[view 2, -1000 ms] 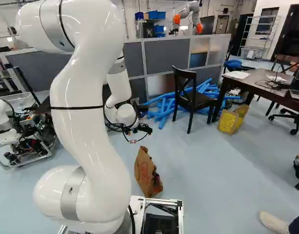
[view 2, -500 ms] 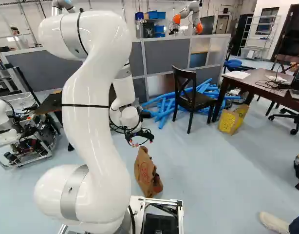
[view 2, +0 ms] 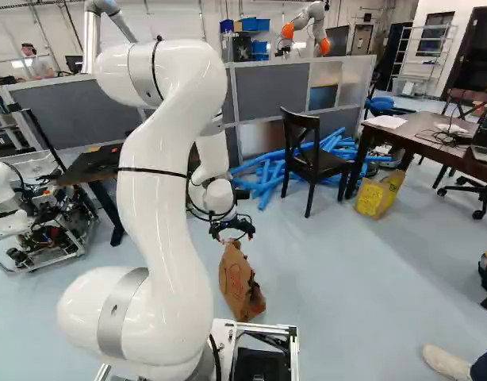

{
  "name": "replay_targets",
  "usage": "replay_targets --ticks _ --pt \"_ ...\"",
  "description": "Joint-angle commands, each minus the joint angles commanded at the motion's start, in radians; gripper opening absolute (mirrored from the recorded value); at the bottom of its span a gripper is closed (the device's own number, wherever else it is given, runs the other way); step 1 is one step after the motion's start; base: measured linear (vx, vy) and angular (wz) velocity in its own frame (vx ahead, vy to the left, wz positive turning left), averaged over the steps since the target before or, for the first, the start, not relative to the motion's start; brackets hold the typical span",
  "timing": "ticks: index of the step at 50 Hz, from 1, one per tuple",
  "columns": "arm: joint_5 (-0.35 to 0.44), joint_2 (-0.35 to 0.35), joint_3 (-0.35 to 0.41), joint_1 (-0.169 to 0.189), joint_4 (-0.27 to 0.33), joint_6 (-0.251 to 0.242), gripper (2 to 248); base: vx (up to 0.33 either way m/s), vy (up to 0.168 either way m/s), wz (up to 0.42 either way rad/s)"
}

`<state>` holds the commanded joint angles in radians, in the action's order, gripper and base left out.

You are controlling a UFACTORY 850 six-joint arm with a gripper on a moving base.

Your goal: Pick up the bag on the ground and place it on the table

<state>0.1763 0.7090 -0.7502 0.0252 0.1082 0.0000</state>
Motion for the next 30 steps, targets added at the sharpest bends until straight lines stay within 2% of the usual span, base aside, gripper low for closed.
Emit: replay_targets --ticks 20,30 --pt "-0.024 0.097 -0.077 0.047 0.082 0.0 247 0.0 0.0 0.0" --pt "-0.036 0.146 -0.121 0.057 0.12 0.0 247 0.0 0.0 0.0"
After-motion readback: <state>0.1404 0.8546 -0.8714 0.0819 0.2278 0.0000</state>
